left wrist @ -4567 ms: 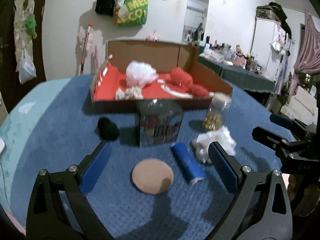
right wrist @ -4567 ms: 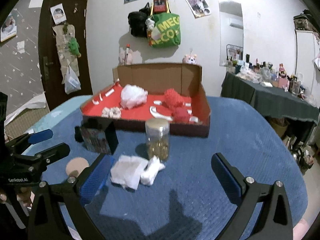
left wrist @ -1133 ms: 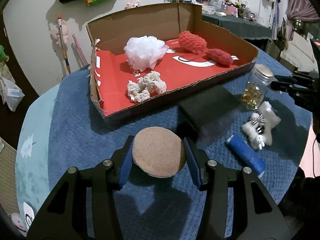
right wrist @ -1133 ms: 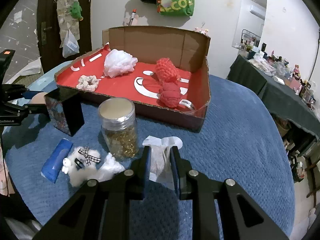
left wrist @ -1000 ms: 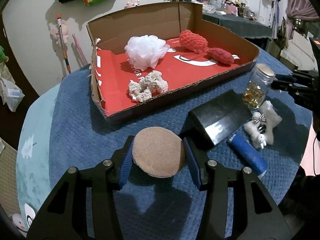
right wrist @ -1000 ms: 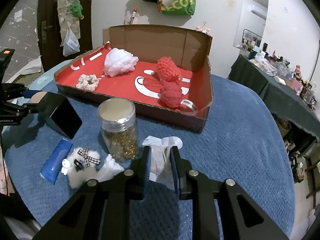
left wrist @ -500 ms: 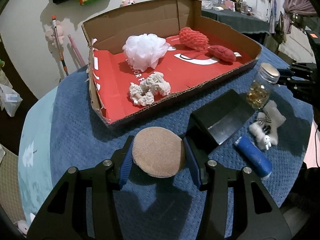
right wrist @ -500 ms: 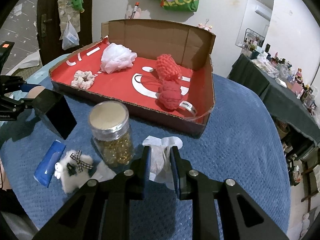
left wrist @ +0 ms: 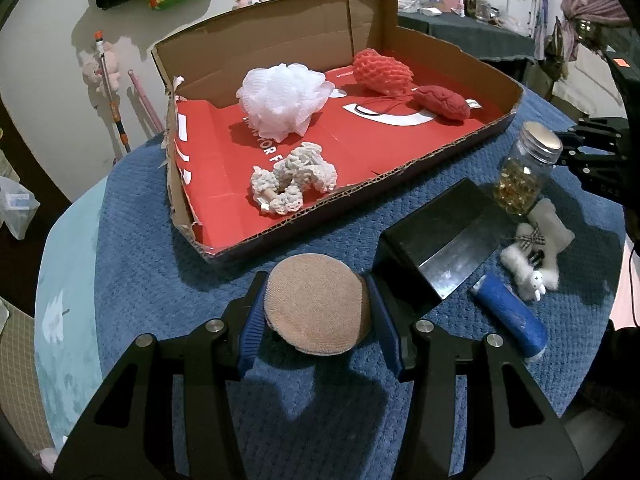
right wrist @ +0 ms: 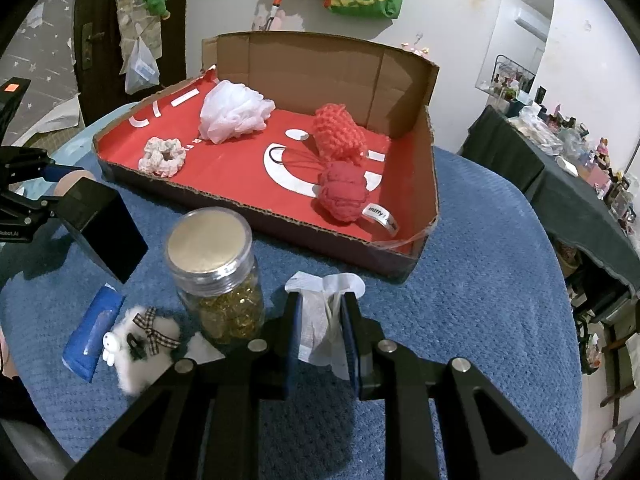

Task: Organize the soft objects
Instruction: 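Lift the white cloth and tan pad and carry both toward the box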

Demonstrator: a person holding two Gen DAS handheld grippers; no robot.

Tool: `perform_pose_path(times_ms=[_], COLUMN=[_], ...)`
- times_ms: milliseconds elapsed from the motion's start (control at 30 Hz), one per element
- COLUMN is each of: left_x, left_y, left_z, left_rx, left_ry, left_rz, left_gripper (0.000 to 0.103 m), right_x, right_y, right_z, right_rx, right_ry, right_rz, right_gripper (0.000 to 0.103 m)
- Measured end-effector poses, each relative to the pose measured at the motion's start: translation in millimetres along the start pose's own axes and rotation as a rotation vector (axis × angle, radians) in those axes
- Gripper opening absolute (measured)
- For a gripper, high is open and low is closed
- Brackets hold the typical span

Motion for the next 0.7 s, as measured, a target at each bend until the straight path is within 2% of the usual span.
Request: perform_pose_path(times_ms=[200,400,700], left_x=[-0.7,-4.7,-12.1], left_y=[2.4,7.1,9.4], left_z=[4.4,16.7,45.7], left_rx=[0.004,0.01,0.011], left_ry=[-0.003,-0.021,-0.062], left_rz=[-0.002,-0.011,-0.089], left_gripper=[0.047,0.047,0.047], right_x=[-1.0,-3.9,-9.4], right_y=[-1.2,-5.4,-9.4], right_z=[3.1,20.0,48.2], right_rx=[0.004,-0.003,-0.01], right_ry=[-0.008,-0.024,-0.05], right_rz=[-0.003,-0.001,0.065], right_gripper=[0.021,0.021,0.021])
Point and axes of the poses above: each gripper's, at about its wrist camera, not at the fingertips, and x roughly the way its jaws point, y to its left, z to its top, the point moved 4 cm from there along x, roughly the way its jaws point, and after that the axes turned 13 degrees about y, right-handed, at the moved point
